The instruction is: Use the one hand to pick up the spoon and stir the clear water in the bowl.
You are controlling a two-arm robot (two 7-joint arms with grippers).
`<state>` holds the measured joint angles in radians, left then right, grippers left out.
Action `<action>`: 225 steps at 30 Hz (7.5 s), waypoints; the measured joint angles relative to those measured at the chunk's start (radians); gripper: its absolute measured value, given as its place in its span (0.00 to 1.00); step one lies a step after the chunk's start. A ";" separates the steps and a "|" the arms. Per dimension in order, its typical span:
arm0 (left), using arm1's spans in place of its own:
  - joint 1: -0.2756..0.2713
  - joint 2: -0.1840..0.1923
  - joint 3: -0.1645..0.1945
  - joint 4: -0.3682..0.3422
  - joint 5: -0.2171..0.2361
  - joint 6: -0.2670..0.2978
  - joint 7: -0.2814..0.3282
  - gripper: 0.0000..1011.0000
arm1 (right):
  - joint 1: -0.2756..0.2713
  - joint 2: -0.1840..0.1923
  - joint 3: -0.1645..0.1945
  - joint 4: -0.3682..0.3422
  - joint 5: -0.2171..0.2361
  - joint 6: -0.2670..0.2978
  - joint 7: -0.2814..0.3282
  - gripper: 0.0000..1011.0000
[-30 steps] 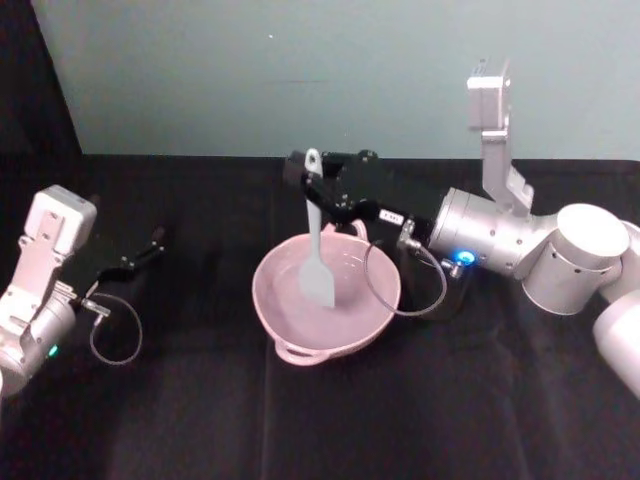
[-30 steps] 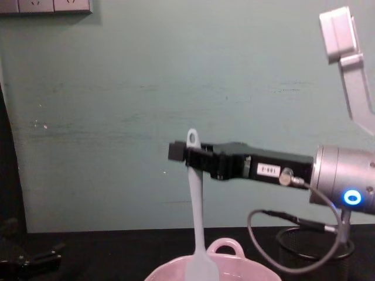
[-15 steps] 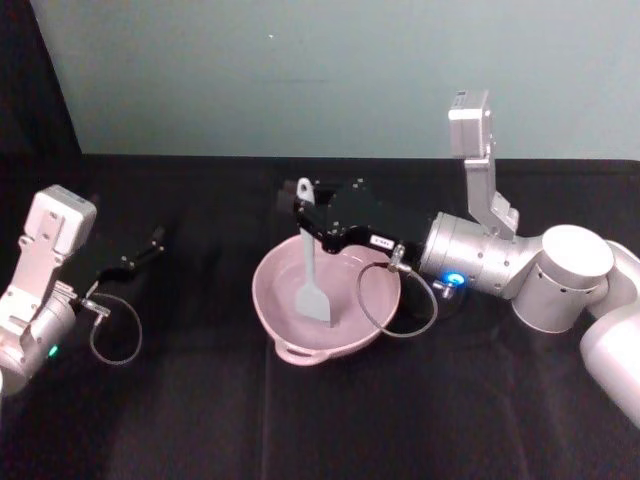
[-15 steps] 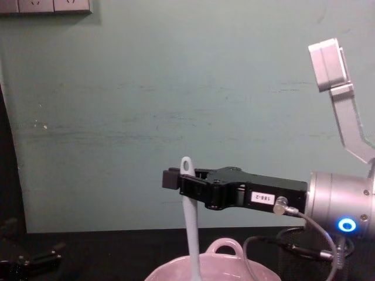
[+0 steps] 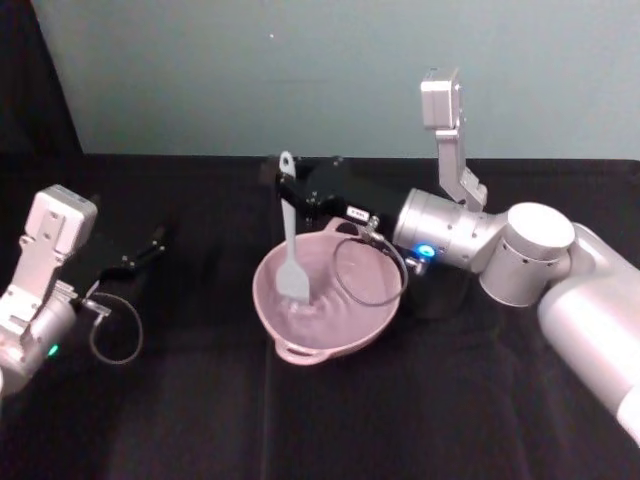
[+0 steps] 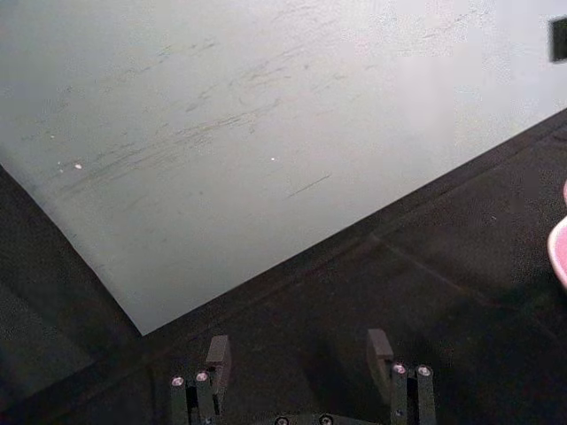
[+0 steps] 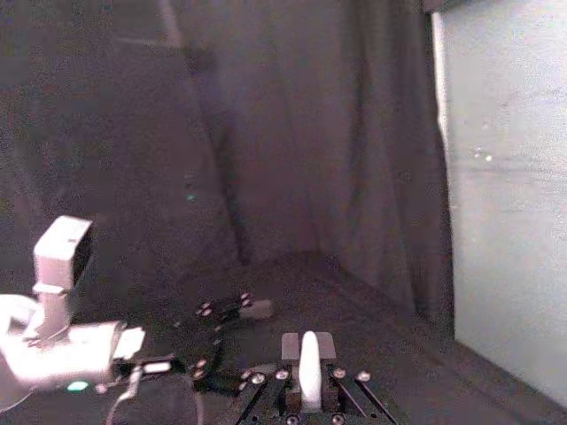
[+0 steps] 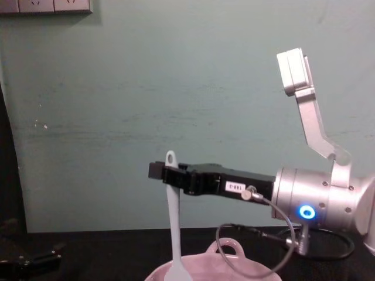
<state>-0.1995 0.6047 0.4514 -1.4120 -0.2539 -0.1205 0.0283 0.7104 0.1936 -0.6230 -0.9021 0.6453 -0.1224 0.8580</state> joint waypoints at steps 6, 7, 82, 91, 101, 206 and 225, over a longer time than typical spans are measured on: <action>0.000 0.000 0.000 0.000 0.000 0.000 0.000 1.00 | 0.034 -0.021 0.030 0.068 0.000 -0.018 0.005 0.11; 0.000 0.000 0.000 0.000 0.000 0.000 0.000 1.00 | 0.036 -0.020 0.038 0.076 0.000 -0.020 0.005 0.11; 0.000 0.000 0.000 0.000 0.000 0.000 0.000 1.00 | -0.137 0.115 0.083 -0.321 -0.166 0.145 -0.306 0.11; 0.000 0.000 0.000 0.000 0.000 0.000 0.000 1.00 | -0.196 0.120 0.088 -0.401 -0.131 0.159 -0.289 0.11; 0.000 0.000 0.000 0.000 0.000 0.000 0.000 1.00 | -0.161 0.052 0.051 -0.332 -0.117 0.147 -0.265 0.11; 0.000 0.000 0.000 0.000 0.000 0.000 0.000 1.00 | -0.248 0.120 0.124 -0.427 -0.093 0.161 -0.311 0.11; 0.000 0.000 0.000 0.000 0.000 0.000 0.000 1.00 | -0.143 0.005 0.059 -0.254 -0.099 0.138 -0.287 0.11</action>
<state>-0.1996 0.6047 0.4514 -1.4120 -0.2539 -0.1205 0.0283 0.5669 0.1982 -0.5637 -1.1563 0.5460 0.0156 0.5706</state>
